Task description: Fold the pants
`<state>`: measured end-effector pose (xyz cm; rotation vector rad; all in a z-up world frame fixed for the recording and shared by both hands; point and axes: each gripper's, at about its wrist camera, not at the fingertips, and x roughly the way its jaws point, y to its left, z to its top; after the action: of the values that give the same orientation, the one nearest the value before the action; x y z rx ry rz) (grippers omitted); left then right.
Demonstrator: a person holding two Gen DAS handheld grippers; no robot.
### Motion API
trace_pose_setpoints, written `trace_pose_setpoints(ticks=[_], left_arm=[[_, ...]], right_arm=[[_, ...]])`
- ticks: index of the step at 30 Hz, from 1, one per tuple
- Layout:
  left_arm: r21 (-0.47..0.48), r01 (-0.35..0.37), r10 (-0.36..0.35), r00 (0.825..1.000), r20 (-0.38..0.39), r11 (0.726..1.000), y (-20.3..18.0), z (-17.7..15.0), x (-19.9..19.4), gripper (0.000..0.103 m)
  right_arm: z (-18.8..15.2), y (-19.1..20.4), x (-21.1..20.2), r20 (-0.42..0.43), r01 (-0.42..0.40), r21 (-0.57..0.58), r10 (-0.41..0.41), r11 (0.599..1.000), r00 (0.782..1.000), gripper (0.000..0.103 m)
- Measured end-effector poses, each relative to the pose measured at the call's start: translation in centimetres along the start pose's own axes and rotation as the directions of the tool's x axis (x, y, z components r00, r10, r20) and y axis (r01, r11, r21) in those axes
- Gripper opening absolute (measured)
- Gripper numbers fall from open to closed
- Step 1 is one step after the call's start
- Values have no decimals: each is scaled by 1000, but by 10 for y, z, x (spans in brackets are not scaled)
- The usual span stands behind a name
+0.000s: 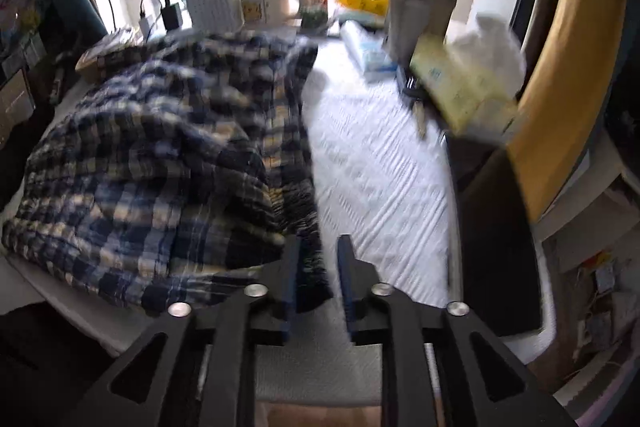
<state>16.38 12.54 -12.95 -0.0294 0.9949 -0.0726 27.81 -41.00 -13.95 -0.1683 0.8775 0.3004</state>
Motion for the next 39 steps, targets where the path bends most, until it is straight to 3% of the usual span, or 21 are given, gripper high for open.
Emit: trace_pose_setpoints(ticks=[2, 5, 9, 12, 15, 19, 22, 26, 30, 35, 38, 39], left_arm=[[-5, 6, -6, 999, 43, 1000, 8, 22, 8, 20], [11, 30, -31, 996, 89, 999, 5, 50, 26, 22], [27, 119, -121, 986, 118, 993, -11, 78, 52, 22], [42, 178, -180, 982, 56, 983, -23, 86, 79, 22], [70, 178, -177, 984, -13, 982, -35, 77, 96, 22], [46, 203, -201, 978, -46, 978, -42, 57, 103, 22], [34, 185, -184, 983, -26, 982, -45, 42, 99, 22], [3, 175, -175, 985, 0, 985, -43, 27, 91, 22], [3, 150, -150, 989, 11, 989, -44, 15, 84, 22], [45, 122, -120, 992, -31, 992, -39, 16, 76, 23], [23, 63, -63, 998, 8, 998, -15, 34, 72, 24], [10, 53, -53, 999, 13, 999, -7, 40, 73, 30]], right_arm=[[9, 1, -6, 30, -9, -3, 9, 1000, 1000, 34], [24, 3, -9, 55, -6, -17, 7, 1000, 998, 54], [42, 6, -7, 76, -4, -32, 7, 999, 997, 55], [51, 7, 3, 66, -9, -41, 12, 999, 998, 54], [58, 14, 19, 47, -29, -49, 31, 998, 998, 54], [58, 25, 37, 14, -70, -62, 71, 996, 997, 54], [52, 34, 54, -35, -79, -73, 77, 994, 996, 54], [31, 39, 75, -138, -30, -114, 14, 993, 990, 54], [21, 33, 65, -142, -26, -114, 10, 993, 990, 54], [13, 22, 55, -166, -27, -93, 12, 995, 986, 54], [26, 11, 39, -102, -35, -74, 27, 997, 994, 54], [35, 6, 35, -69, -40, -55, 36, 998, 997, 55]])
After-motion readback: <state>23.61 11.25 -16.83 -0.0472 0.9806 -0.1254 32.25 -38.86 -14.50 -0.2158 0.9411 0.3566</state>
